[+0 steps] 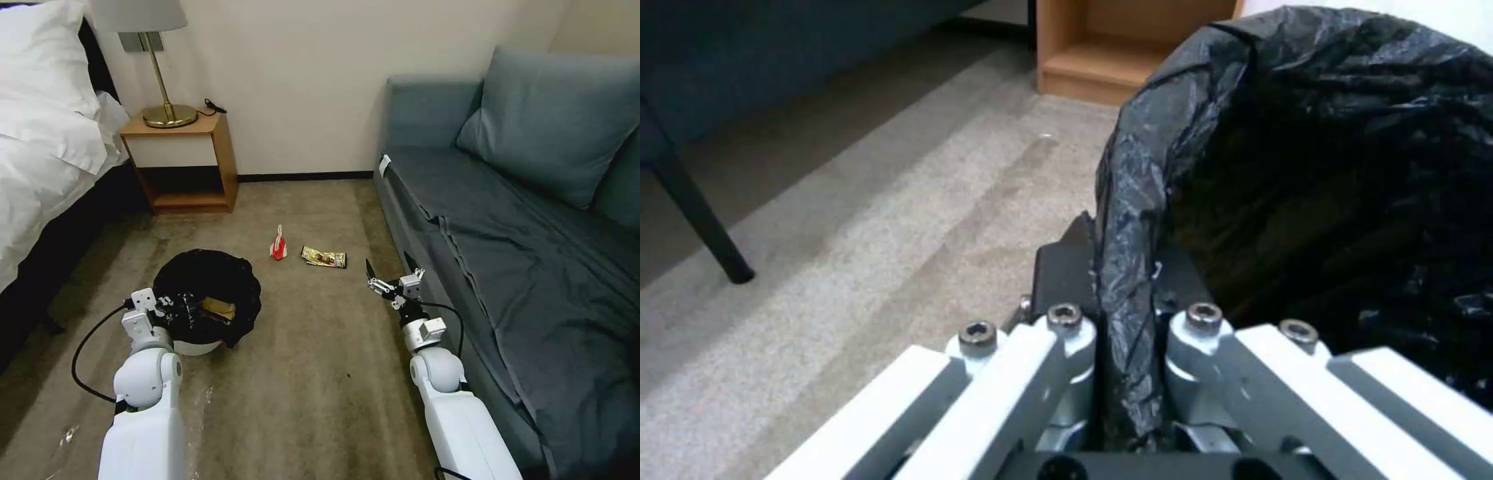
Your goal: Pick up the trash bin, then pick up the garbage on the floor and place it into the trash bin.
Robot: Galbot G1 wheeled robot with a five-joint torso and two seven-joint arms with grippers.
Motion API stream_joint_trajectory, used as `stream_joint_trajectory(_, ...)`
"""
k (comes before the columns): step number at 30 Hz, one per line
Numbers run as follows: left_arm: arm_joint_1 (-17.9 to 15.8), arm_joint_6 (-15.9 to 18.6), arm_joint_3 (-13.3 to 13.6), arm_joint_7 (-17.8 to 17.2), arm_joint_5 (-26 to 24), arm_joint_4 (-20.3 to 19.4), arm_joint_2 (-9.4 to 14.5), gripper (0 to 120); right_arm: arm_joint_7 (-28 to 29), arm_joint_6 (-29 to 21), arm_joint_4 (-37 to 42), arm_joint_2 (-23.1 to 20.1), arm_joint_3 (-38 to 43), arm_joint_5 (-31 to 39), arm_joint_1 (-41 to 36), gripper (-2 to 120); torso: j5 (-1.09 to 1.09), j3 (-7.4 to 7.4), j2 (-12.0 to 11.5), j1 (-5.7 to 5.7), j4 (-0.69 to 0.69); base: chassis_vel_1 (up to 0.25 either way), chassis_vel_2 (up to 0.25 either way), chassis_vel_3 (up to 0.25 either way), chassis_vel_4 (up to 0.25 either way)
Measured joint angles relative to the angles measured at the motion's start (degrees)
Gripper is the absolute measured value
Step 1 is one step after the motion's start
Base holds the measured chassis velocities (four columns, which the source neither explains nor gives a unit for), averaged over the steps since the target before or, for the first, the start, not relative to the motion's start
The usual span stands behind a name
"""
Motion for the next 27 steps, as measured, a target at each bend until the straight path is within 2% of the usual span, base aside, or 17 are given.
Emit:
stream_joint_trajectory(12, 0.0, -0.4, -0.6, -0.3, -0.2, 0.1, 0.0, 4, -0.9, 0.4, -0.6, 0.1, 0.2, -0.1, 0.0, 100, 0.0, 0.0, 0.0, 0.0, 0.0, -0.036, 0.036, 0.032, -0.033)
stream_joint_trajectory(27, -0.2, -0.4, -0.6, -0.8, 0.1, -0.4, -0.3, 4, -1.7, 1.1, -1.2, -0.3, 0.0, 0.0, 0.1, 100, 0.0, 0.0, 0.0, 0.0, -0.01, -0.089, 0.096, 0.098, -0.092)
